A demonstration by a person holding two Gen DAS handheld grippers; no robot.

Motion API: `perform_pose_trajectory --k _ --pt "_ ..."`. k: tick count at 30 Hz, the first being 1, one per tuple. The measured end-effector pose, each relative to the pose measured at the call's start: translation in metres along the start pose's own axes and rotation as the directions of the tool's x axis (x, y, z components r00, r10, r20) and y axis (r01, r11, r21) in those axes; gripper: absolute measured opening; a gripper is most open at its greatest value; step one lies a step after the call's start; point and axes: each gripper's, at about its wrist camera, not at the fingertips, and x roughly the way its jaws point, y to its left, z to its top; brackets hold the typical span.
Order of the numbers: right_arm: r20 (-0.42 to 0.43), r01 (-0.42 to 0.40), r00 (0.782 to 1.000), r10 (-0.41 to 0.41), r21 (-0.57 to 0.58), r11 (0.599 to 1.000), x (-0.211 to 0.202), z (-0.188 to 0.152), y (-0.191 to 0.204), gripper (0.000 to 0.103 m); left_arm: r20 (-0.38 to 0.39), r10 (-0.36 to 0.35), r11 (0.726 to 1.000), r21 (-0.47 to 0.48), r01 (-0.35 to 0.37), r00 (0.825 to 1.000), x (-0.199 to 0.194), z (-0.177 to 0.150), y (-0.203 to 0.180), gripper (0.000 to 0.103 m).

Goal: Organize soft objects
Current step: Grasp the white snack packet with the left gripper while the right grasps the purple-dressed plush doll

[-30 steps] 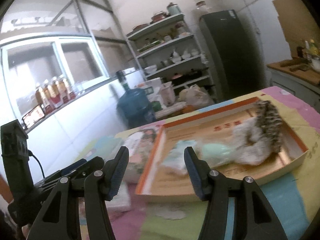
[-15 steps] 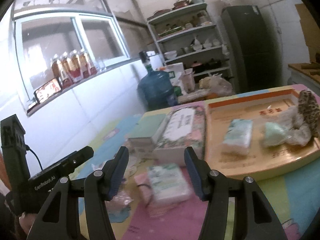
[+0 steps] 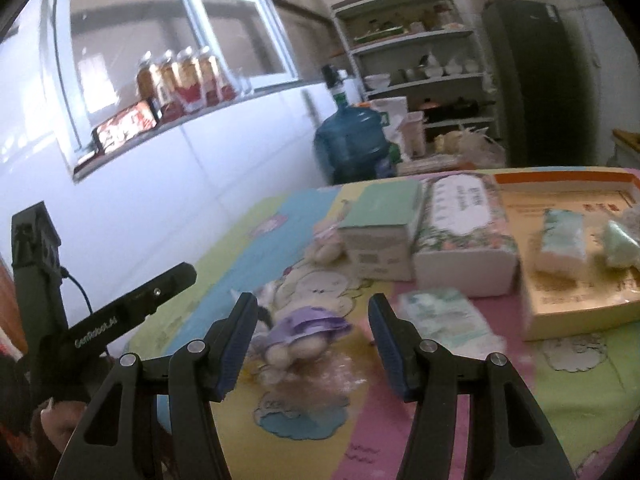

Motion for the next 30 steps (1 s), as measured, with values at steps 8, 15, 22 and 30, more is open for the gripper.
perform_pose_trajectory --k 8,15,22,30 --pt "-0.057 0.021 0.998 -0.022 -0.028 0.999 0.027 0.001 0.011 0.059 -0.015 0.009 0.999 -0.032 -0.009 1.0 0.002 -0.003 0.02 0.073" --pt "-0.101 0.055 0.993 -0.062 -0.074 0.996 0.05 0.007 0.016 0.063 -0.019 0.013 0.998 -0.06 -0.014 1.0 0.001 -0.005 0.034 0.073" --pt "-0.157 0.078 0.983 -0.093 -0.098 0.992 0.067 0.007 0.014 0.068 -0.036 0.002 0.997 -0.077 -0.005 0.999 0.01 -0.006 0.038 0.073" --pt "-0.236 0.067 0.967 -0.095 -0.122 0.99 0.078 -0.001 0.013 0.057 -0.086 -0.038 0.997 -0.073 0.032 0.996 0.026 -0.011 0.028 0.073"
